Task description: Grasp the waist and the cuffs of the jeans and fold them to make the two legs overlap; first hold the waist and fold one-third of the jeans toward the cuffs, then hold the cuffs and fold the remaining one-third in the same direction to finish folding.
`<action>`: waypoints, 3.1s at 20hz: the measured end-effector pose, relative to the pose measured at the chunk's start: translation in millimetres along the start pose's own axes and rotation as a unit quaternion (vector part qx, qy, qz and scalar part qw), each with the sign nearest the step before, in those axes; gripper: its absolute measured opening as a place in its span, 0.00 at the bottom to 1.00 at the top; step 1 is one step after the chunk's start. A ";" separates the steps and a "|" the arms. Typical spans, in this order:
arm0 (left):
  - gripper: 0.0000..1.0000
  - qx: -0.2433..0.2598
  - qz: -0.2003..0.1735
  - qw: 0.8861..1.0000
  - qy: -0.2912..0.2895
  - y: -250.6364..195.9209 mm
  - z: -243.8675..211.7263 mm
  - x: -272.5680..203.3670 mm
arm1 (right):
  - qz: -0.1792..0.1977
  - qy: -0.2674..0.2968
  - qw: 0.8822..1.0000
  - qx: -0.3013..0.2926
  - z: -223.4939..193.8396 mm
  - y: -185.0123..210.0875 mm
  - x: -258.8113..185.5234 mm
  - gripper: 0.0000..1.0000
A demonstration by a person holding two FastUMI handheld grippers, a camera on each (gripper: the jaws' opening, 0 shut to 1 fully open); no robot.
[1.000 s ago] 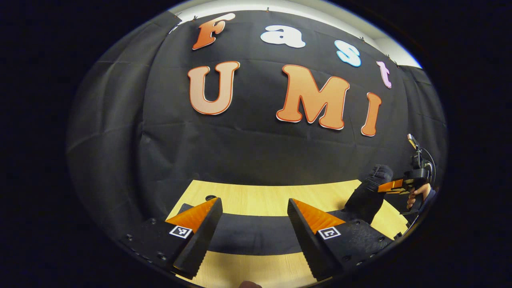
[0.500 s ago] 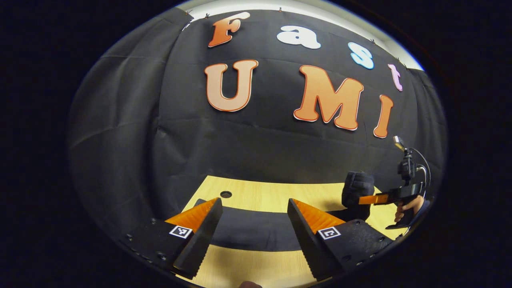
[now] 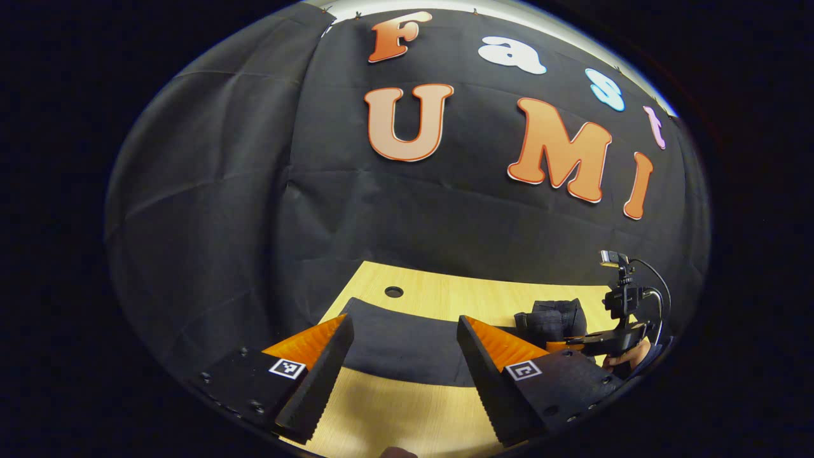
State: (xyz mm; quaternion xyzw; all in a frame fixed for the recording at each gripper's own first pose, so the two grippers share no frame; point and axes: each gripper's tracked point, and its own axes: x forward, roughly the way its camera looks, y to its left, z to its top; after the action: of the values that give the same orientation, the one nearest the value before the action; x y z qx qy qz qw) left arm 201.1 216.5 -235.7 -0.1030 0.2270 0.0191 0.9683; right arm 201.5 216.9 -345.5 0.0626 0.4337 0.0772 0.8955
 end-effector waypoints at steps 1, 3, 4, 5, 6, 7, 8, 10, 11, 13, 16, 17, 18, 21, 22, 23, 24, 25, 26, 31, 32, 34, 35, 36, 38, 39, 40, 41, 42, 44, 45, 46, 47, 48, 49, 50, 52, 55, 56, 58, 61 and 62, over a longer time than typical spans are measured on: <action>0.98 -0.002 0.003 1.000 0.004 3.5 -2.4 2.4 | 0.002 -0.003 1.000 -0.010 -1.1 4.9 0.7 0.27; 0.98 -0.005 0.006 1.000 0.010 8.6 -7.4 6.5 | 0.001 0.002 1.000 -0.031 -6.7 10.7 0.5 0.26; 0.98 -0.006 0.007 1.000 0.012 9.3 -7.1 8.4 | -0.001 0.004 0.999 -0.044 -10.4 14.4 2.8 0.27; 0.98 -0.006 0.007 1.000 0.016 10.2 -8.3 10.0 | -0.003 0.007 0.998 -0.059 -14.4 21.4 4.2 0.27; 0.98 -0.006 0.007 1.000 0.019 10.2 -11.2 13.6 | 0.007 0.012 0.998 -0.067 -17.5 30.3 3.3 0.27; 0.98 -0.006 0.007 1.000 0.023 10.9 -13.1 16.1 | 0.020 0.018 0.997 -0.068 -21.1 36.7 2.1 0.30; 1.00 -0.008 0.007 1.000 0.025 12.5 -14.3 18.4 | 0.039 0.023 0.997 -0.064 -23.4 46.4 -1.2 0.34; 0.98 -0.010 0.007 0.999 0.032 14.4 -18.0 22.4 | 0.087 0.021 0.995 -0.042 -25.5 67.4 -6.2 0.55; 0.98 -0.012 0.006 0.999 0.034 15.8 -19.0 24.7 | 0.096 0.017 0.994 -0.039 -22.7 72.9 -7.8 0.56; 0.98 -0.017 0.006 0.999 0.042 19.6 -23.0 28.7 | 0.109 0.007 0.993 -0.041 -14.7 80.5 -15.7 0.59; 0.98 -0.028 0.015 0.997 0.066 33.2 -34.6 43.5 | 0.108 -0.009 0.994 -0.031 -5.0 73.1 -27.3 0.71; 0.98 -0.036 0.017 0.996 0.080 37.1 -38.6 49.7 | 0.109 -0.019 0.993 -0.029 1.4 71.2 -34.3 0.74; 0.98 -0.045 0.019 0.994 0.097 40.8 -44.5 55.9 | 0.106 -0.031 0.994 -0.026 7.4 67.6 -41.7 0.75; 0.98 -0.077 0.039 0.985 0.152 55.7 -64.6 79.5 | 0.084 -0.068 0.994 -0.014 27.3 46.6 -64.7 0.90; 0.98 -0.091 0.043 0.980 0.169 60.4 -71.8 89.6 | 0.073 -0.078 0.994 -0.009 33.5 37.2 -72.0 0.93; 0.98 -0.108 0.046 0.975 0.188 64.5 -79.2 98.2 | 0.064 -0.090 0.994 -0.005 39.7 28.7 -80.6 0.94; 0.98 -0.128 0.044 0.968 0.209 69.2 -87.7 103.8 | 0.051 -0.101 0.994 -0.002 44.3 18.8 -86.8 0.96; 0.98 -0.153 0.034 0.960 0.231 70.6 -95.3 108.8 | 0.040 -0.111 0.993 0.003 49.7 8.2 -93.9 0.96; 1.00 -0.179 0.031 0.951 0.250 79.0 -100.9 112.6 | 0.028 -0.120 0.992 0.008 54.9 0.9 -101.4 0.97; 0.96 -0.225 0.065 0.920 0.314 117.3 -123.8 138.7 | -0.027 -0.153 0.987 0.031 61.9 -39.1 -137.3 0.96; 0.98 -0.235 0.068 0.914 0.324 120.1 -129.7 147.0 | -0.036 -0.156 0.987 0.034 61.0 -41.4 -142.7 0.97; 0.98 -0.252 0.074 0.901 0.344 133.3 -140.0 155.3 | -0.051 -0.160 0.985 0.042 54.2 -51.3 -156.4 0.97; 0.98 -0.257 0.082 0.895 0.355 140.0 -145.9 158.9 | -0.059 -0.163 0.984 0.045 52.9 -53.1 -161.8 0.97; 0.98 -0.261 0.092 0.890 0.362 146.6 -151.3 163.5 | -0.067 -0.164 0.983 0.048 51.0 -54.8 -166.6 0.97; 0.98 -0.272 0.111 0.878 0.379 158.4 -164.2 172.0 | -0.079 -0.169 0.981 0.055 48.5 -56.9 -175.4 0.97; 0.98 -0.270 0.123 0.872 0.390 163.2 -172.1 177.7 | -0.083 -0.170 0.980 0.060 44.9 -57.3 -180.3 0.96; 0.98 -0.267 0.130 0.870 0.393 166.8 -176.9 184.8 | -0.090 -0.171 0.979 0.063 43.0 -57.4 -184.3 0.96; 0.98 -0.257 0.141 0.868 0.400 169.9 -180.2 190.4 | -0.093 -0.171 0.979 0.066 41.7 -57.7 -186.8 0.96; 0.98 -0.248 0.147 0.869 0.402 172.3 -181.5 197.4 | -0.097 -0.171 0.978 0.069 40.8 -57.9 -188.8 0.96; 0.99 -0.226 0.172 0.867 0.409 174.2 -185.9 194.0 | -0.102 -0.171 0.977 0.074 41.5 -59.3 -192.4 0.96; 0.98 -0.213 0.186 0.867 0.410 175.6 -185.0 195.5 | -0.102 -0.172 0.977 0.074 43.6 -58.7 -194.1 0.96; 0.98 -0.203 0.196 0.868 0.408 175.5 -188.0 198.2 | -0.102 -0.176 0.976 0.072 47.8 -57.2 -194.6 0.96; 0.98 -0.188 0.205 0.866 0.414 177.4 -190.1 195.1 | -0.101 -0.178 0.976 0.071 51.2 -56.9 -194.7 0.96; 0.98 -0.171 0.211 0.867 0.418 178.2 -190.7 196.4 | -0.098 -0.178 0.977 0.070 53.9 -55.1 -194.9 0.96; 0.97 -0.164 0.212 0.871 0.412 178.9 -189.5 199.6 | -0.098 -0.179 0.977 0.068 56.0 -56.2 -195.5 0.96; 0.98 -0.162 0.211 0.871 0.413 179.5 -190.6 200.5 | -0.096 -0.181 0.977 0.064 59.7 -55.8 -195.4 0.97; 0.92 -0.154 0.200 0.878 0.407 173.7 -189.5 202.0 | -0.092 -0.183 0.977 0.061 64.7 -56.8 -195.8 0.96; 0.63 -0.134 0.165 0.901 0.379 164.4 -189.2 215.1 | -0.088 -0.182 0.978 0.059 65.0 -62.5 -194.2 0.97; 0.46 -0.129 0.156 0.907 0.368 161.2 -189.5 217.8 | -0.087 -0.180 0.978 0.057 63.6 -65.6 -193.1 0.96; 0.25 -0.112 0.136 0.917 0.357 161.9 -185.9 215.6 | -0.079 -0.172 0.980 0.057 61.3 -71.0 -190.6 0.96; 0.08 -0.144 0.125 0.922 0.338 156.4 -180.7 215.4 | -0.073 -0.177 0.980 0.056 65.9 -83.0 -191.9 0.96; 0.08 -0.144 0.115 0.927 0.328 154.0 -173.5 215.0 | -0.069 -0.178 0.980 0.057 66.8 -85.7 -193.6 0.96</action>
State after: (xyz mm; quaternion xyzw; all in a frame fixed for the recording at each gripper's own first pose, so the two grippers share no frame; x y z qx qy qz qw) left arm 305.3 328.9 -512.4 -0.2149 0.5366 0.1280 0.8059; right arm 142.8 92.6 -171.2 0.0964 0.2742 -0.0218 0.9566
